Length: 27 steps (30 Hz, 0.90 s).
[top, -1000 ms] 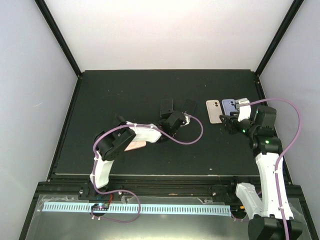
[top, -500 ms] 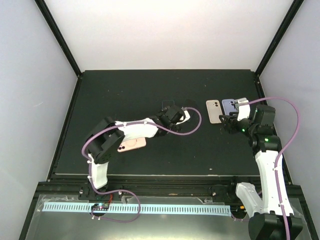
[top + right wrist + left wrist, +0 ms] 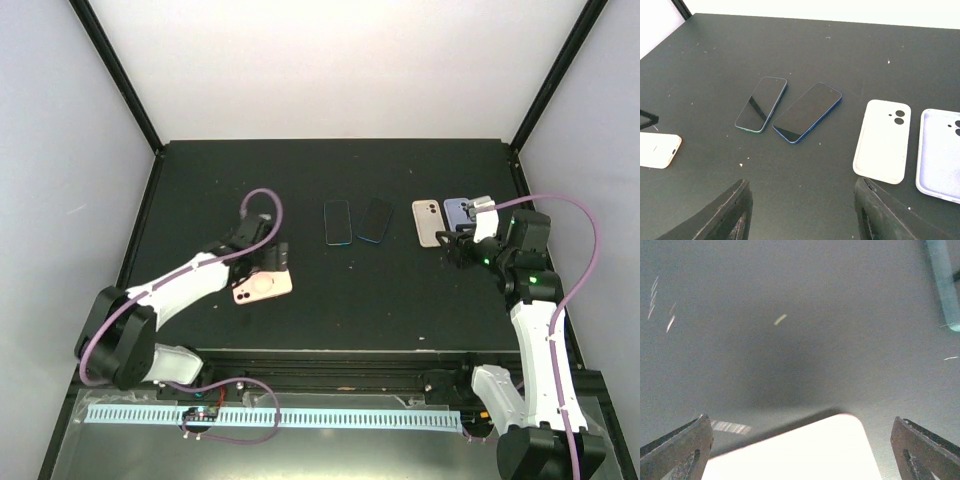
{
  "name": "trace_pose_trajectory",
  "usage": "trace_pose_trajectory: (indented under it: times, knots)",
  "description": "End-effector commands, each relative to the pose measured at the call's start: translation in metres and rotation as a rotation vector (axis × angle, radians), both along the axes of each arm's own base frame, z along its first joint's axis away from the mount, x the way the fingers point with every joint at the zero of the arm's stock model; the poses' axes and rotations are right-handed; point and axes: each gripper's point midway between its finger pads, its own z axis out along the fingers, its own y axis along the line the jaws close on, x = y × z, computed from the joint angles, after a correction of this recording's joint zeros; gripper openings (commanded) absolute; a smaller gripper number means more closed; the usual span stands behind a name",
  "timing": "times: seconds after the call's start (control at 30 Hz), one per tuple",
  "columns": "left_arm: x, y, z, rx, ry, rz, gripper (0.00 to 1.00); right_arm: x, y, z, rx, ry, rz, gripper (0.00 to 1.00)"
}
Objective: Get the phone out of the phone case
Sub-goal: Place the phone at the center of the board, then move the phone to the center of the board.
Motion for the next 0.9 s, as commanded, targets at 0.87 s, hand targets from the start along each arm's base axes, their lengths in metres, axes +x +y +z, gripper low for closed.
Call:
trace_pose_trajectory:
  times: [0.87]
  knots:
    - [-0.059, 0.035, -0.086, -0.497, 0.378, 0.254, 0.88, 0.000, 0.004, 0.000, 0.005, -0.007, 0.035, 0.57]
